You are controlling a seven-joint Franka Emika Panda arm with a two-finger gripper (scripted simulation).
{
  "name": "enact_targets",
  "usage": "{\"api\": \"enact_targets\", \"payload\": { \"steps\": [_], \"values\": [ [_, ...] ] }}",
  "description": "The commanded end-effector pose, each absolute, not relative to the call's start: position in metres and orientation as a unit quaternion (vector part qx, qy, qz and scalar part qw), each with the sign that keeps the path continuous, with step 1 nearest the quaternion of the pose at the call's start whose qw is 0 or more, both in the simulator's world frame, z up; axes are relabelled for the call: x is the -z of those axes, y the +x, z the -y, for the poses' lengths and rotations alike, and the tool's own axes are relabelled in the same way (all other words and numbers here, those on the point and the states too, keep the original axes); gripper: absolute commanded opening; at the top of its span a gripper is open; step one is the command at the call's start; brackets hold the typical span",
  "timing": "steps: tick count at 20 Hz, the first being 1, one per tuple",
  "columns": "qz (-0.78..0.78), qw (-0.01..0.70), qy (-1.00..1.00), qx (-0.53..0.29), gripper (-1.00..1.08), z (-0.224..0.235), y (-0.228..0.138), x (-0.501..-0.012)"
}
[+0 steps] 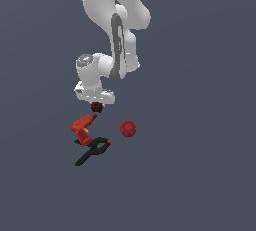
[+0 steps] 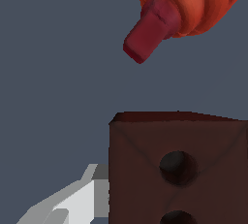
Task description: Pick up a designated object from a clutter of objects.
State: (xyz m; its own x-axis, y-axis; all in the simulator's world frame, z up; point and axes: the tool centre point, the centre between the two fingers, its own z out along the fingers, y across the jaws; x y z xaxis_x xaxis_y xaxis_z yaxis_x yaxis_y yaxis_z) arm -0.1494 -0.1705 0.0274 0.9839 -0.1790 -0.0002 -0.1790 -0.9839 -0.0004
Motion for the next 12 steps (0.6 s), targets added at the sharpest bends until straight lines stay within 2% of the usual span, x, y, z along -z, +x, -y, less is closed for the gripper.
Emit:
{"api": "enact_targets", "payload": {
  "steps": [1, 12],
  "values": [
    [-0.090, 0.000, -0.996, 0.000, -1.00, 0.170, -0.149, -0.027],
    [-0.090, 0.000, -0.996, 0.000, -1.00, 0.162, -0.133, -0.051]
  ]
}}
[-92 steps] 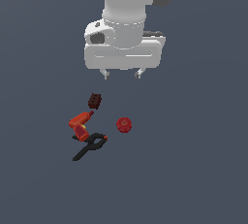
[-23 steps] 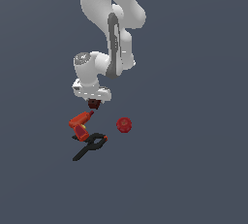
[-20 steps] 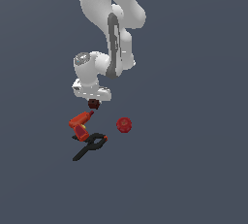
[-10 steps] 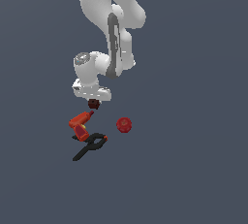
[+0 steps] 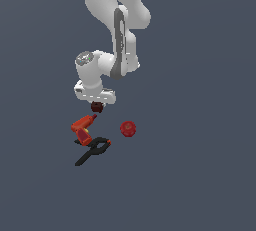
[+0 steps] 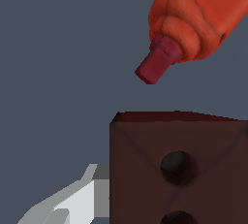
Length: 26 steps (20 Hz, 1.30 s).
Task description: Pick up a designated object from a clutter of objects.
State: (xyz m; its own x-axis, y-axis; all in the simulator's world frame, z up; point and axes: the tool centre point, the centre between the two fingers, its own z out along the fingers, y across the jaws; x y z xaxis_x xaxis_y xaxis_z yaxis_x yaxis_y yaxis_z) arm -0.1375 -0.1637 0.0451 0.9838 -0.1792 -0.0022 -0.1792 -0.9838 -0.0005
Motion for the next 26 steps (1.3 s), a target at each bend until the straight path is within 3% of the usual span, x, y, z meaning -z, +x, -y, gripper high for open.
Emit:
{"api": "enact_targets", "payload": {
  "steps": [1, 26],
  "values": [
    [-0.090, 0.000, -0.996, 0.000, -1.00, 0.160, -0.130, -0.056],
    [-0.090, -0.002, -0.996, 0.000, -1.00, 0.095, 0.002, -0.246]
  ]
}}
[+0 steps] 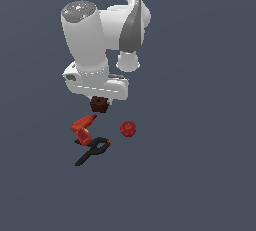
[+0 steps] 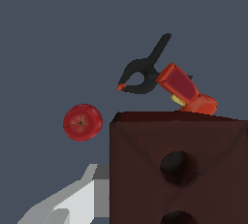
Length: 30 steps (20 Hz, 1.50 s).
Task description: Pick up a designated object from a clutter of objects.
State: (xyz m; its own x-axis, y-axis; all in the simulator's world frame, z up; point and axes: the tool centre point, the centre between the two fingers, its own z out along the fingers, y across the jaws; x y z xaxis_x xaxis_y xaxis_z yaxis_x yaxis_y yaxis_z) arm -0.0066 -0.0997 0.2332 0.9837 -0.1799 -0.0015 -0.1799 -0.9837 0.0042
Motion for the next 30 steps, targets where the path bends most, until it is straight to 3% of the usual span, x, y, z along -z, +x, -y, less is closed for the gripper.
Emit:
{"api": "enact_targets", "payload": {
  "steps": [1, 16, 30],
  "values": [
    [0.090, 0.002, 0.996, 0.000, -1.00, 0.093, 0.008, -0.254],
    [0.090, 0.001, 0.996, 0.000, -1.00, 0.061, 0.077, -0.346],
    [0.090, 0.000, 0.996, 0.000, -1.00, 0.044, 0.120, -0.400]
  ]
}}
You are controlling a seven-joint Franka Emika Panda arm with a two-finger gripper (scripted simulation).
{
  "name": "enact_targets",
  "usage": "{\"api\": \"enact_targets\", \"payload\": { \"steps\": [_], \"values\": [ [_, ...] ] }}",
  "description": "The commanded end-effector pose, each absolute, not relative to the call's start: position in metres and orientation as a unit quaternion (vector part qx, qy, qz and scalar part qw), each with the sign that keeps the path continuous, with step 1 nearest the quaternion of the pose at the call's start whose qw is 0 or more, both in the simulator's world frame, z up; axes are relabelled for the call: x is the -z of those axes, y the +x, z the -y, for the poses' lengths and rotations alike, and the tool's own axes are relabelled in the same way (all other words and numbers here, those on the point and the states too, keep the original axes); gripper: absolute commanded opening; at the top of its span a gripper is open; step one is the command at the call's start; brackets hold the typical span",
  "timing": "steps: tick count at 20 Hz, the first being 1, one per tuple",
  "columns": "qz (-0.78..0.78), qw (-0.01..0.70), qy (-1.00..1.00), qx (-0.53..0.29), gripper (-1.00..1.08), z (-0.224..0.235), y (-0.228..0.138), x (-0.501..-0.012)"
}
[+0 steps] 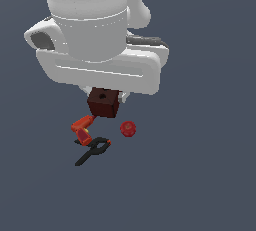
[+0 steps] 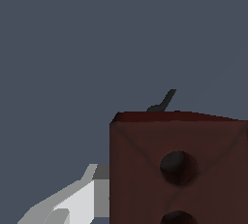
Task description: Pick up a designated object from a clutter of objects.
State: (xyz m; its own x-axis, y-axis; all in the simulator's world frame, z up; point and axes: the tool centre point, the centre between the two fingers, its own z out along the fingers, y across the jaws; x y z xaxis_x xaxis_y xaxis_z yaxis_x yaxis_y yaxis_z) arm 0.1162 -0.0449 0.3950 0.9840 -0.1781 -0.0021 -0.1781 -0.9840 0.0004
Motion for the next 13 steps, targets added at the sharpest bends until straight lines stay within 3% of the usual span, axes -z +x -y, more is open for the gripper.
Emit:
{"api": "enact_targets", "payload": {
  "steps": [1, 13],
  "values": [
    [0.090, 0.000, 0.996, 0.000, -1.00, 0.043, 0.122, -0.403],
    [0.090, 0.000, 0.996, 0.000, -1.00, 0.040, 0.131, -0.414]
  ]
}}
